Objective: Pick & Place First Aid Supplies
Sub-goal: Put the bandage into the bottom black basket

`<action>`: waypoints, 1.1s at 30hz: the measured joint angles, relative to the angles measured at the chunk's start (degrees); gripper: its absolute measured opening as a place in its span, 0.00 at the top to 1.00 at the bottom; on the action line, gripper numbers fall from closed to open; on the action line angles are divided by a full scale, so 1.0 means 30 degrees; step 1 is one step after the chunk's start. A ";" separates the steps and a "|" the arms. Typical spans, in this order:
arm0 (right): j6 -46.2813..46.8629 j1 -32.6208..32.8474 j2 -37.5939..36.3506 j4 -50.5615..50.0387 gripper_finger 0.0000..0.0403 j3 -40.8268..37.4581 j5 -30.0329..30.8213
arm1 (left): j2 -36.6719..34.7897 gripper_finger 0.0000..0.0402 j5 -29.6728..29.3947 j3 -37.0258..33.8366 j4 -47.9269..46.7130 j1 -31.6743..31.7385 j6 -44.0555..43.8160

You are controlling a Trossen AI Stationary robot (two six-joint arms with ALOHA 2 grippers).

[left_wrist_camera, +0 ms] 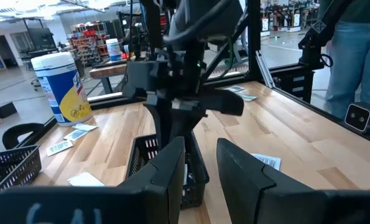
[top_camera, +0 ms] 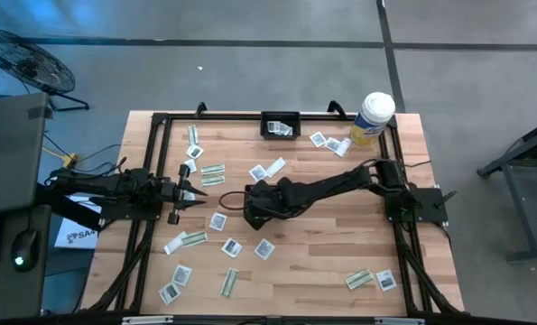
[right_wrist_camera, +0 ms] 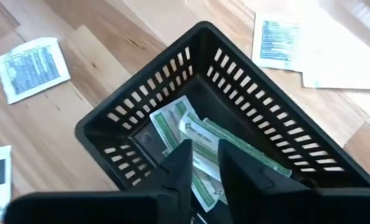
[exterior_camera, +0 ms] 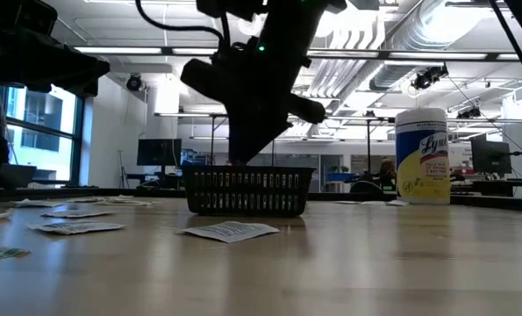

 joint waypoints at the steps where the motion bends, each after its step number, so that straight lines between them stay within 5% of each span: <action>1: -0.0017 0.0000 -0.0111 -0.0101 0.79 0.0000 0.0014 | 0.0000 0.77 0.0000 0.0000 0.0007 0.0002 -0.0003; 7: -0.0342 0.0830 -0.1461 -0.0937 0.71 0.0000 0.0069 | 0.0001 0.77 0.0000 0.0000 0.0002 -0.0004 -0.0001; 14: 0.1657 0.3605 -0.3528 -0.4317 0.73 0.0015 -0.2030 | 0.0006 0.77 0.0000 0.0000 0.0007 -0.0004 0.0004; 22: 0.8839 0.7508 -0.3778 -0.8663 0.74 -0.0531 -0.6983 | 0.0006 0.77 0.0000 0.0000 0.0000 -0.0004 0.0004; 33: 1.9300 1.1093 -0.3705 -0.6394 0.74 -0.5656 -1.2036 | 0.0006 0.77 0.0000 0.0000 0.0000 -0.0004 -0.0003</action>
